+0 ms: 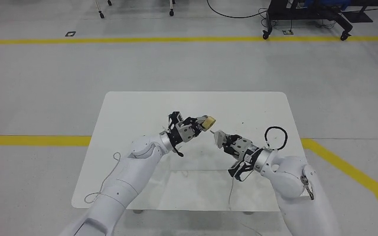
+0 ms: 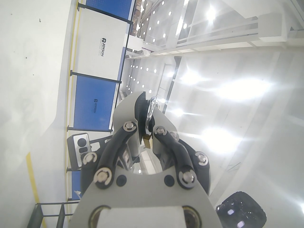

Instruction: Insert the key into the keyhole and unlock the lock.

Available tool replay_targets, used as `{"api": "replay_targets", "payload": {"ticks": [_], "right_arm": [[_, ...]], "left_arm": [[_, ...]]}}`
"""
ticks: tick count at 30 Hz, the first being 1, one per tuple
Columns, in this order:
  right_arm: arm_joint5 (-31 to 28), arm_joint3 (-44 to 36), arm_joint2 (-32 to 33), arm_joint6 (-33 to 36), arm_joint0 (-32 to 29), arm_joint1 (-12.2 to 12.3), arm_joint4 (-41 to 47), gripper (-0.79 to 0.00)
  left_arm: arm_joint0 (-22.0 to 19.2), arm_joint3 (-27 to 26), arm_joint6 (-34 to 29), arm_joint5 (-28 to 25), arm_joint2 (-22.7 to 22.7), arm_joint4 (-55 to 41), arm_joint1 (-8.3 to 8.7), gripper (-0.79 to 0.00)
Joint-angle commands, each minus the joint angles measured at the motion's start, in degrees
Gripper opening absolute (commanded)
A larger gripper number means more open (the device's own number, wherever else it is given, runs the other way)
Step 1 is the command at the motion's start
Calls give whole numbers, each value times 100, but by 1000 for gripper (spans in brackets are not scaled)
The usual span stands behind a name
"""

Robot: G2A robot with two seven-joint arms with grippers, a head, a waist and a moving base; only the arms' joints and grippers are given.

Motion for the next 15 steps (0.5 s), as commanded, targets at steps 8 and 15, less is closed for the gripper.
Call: {"api": "replay_targets", "payload": {"ticks": [8,15], "right_arm": [[-241,520,290,-1419,378,71,2469,-785],[-682,743,358,-1498,528,96,2890,-785]], "left_arm": [[254,-438,158,-68,-135,407,74,-785],[385,-647,223,-274,-185,634,93,-785]]}}
